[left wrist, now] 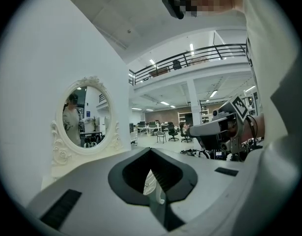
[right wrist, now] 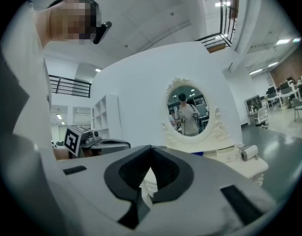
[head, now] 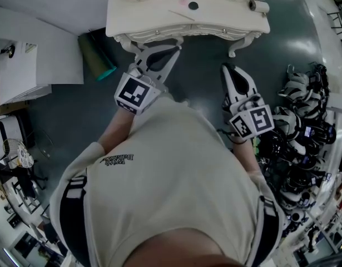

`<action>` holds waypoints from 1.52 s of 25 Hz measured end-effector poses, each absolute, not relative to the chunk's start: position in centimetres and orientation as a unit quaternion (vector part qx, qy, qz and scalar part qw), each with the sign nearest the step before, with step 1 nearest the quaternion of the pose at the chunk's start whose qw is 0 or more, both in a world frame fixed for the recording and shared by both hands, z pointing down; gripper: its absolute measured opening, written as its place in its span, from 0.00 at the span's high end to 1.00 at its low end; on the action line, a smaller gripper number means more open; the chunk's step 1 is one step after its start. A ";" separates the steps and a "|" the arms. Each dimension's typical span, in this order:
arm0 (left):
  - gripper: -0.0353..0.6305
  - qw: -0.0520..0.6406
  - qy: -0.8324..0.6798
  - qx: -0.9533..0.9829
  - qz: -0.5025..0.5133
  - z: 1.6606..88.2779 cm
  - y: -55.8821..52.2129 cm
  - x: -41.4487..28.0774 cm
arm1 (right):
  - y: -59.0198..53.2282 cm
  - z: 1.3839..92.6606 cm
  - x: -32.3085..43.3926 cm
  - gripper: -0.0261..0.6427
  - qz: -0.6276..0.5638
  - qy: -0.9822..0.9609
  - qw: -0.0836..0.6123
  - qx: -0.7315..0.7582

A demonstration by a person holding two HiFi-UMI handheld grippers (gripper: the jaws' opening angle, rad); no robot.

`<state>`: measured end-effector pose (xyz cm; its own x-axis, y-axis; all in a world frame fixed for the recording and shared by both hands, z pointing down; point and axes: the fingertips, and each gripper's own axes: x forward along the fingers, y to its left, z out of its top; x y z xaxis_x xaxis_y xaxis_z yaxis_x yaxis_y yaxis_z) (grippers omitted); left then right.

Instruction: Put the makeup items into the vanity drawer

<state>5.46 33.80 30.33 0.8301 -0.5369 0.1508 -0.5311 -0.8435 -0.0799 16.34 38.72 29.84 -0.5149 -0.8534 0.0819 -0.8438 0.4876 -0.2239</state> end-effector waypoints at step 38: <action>0.93 0.014 0.280 -0.956 -0.088 31.4 12.2 5.0 | 16.0 30.7 15.5 0.96 -0.122 0.862 0.013 -0.492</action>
<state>4.97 12.23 31.43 0.8283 -0.5369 0.1599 -0.5321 -0.8433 -0.0755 15.53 15.99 30.68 -0.5156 -0.8512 0.0982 -0.8449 0.4860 -0.2236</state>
